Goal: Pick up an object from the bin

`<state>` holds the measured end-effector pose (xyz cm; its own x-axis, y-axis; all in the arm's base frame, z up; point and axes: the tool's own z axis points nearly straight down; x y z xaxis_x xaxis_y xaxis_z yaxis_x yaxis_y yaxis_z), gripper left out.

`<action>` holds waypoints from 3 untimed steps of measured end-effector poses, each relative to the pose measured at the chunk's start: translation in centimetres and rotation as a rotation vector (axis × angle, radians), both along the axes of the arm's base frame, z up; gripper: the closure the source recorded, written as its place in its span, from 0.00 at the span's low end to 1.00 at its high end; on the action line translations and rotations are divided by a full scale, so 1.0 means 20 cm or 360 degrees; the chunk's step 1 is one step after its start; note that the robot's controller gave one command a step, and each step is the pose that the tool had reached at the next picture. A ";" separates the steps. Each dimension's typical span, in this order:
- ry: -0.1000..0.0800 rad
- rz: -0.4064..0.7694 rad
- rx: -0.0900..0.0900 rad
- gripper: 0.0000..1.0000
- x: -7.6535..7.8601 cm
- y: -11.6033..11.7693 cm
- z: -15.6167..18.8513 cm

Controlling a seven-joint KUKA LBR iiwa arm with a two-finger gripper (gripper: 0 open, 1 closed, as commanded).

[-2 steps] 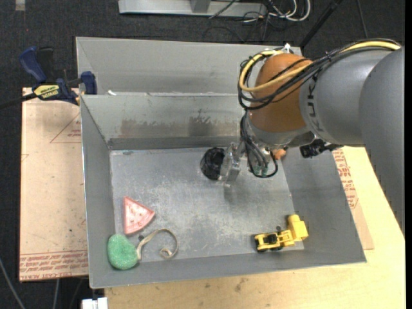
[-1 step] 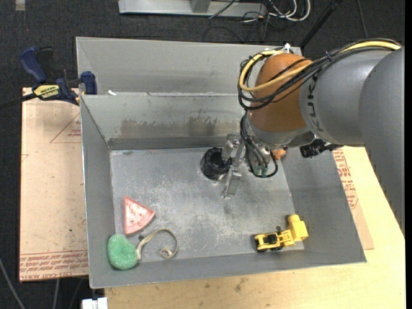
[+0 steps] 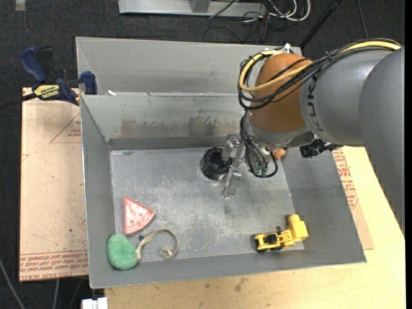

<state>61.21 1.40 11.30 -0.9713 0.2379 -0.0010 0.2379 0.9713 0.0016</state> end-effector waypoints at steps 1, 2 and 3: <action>-0.0011 0.0029 -0.0002 0.00 0.10 0.04 -0.14; -0.0031 -0.0072 0.0002 1.00 0.21 -0.01 -0.18; -0.0031 -0.0072 0.0002 1.00 0.21 -0.01 -0.18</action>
Offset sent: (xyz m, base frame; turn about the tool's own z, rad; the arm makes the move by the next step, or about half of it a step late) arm 0.0355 -0.0021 -0.0430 0.0470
